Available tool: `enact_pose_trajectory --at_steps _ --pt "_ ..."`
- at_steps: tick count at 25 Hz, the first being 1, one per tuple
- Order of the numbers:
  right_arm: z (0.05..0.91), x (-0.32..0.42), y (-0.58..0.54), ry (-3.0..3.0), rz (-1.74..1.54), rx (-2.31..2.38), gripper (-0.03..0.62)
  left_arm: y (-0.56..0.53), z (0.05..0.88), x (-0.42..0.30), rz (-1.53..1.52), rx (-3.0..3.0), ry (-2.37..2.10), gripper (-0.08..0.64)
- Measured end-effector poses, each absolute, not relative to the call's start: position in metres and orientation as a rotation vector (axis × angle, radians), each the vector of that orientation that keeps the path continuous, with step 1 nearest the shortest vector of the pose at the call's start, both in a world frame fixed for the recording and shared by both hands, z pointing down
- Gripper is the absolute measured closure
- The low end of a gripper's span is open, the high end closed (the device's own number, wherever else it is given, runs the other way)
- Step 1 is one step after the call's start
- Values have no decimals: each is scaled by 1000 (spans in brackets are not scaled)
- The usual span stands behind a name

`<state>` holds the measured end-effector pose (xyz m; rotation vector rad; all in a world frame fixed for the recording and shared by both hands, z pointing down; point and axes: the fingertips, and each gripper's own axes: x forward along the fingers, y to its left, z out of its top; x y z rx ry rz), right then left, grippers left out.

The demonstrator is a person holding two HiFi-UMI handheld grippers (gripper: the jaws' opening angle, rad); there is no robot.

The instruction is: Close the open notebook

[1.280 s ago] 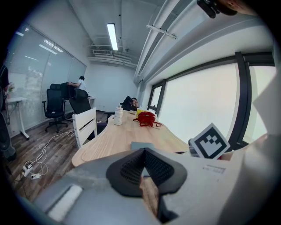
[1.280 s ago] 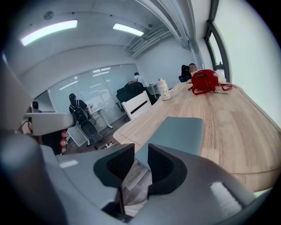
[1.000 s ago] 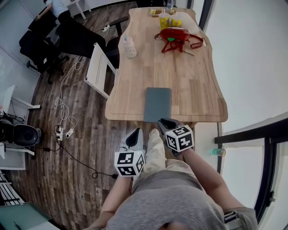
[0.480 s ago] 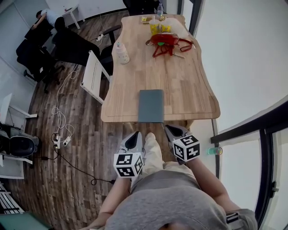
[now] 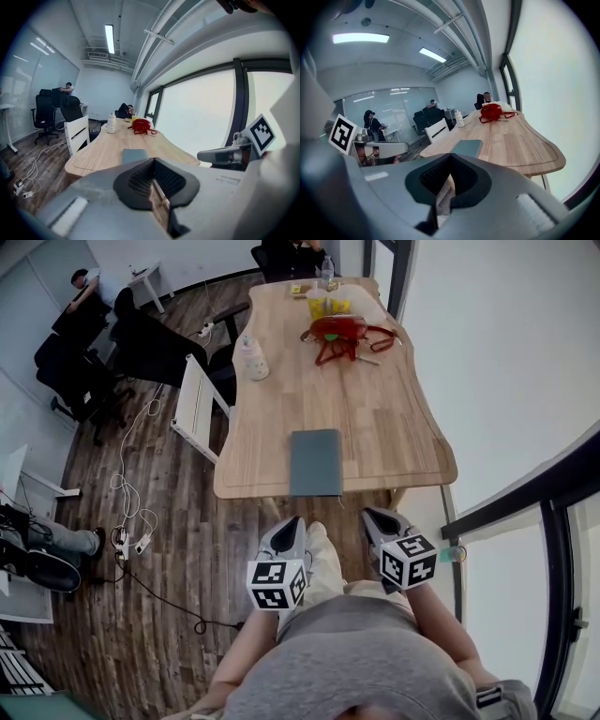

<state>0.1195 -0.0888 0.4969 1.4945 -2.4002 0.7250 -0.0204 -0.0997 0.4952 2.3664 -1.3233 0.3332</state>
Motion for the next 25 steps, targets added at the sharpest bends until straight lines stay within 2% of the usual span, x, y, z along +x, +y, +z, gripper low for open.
enact_pose_trajectory --at_steps 25 --pt "484 121 -93 -2414 654 1580 592 -105 495 -27 311 2354 -1315 554"
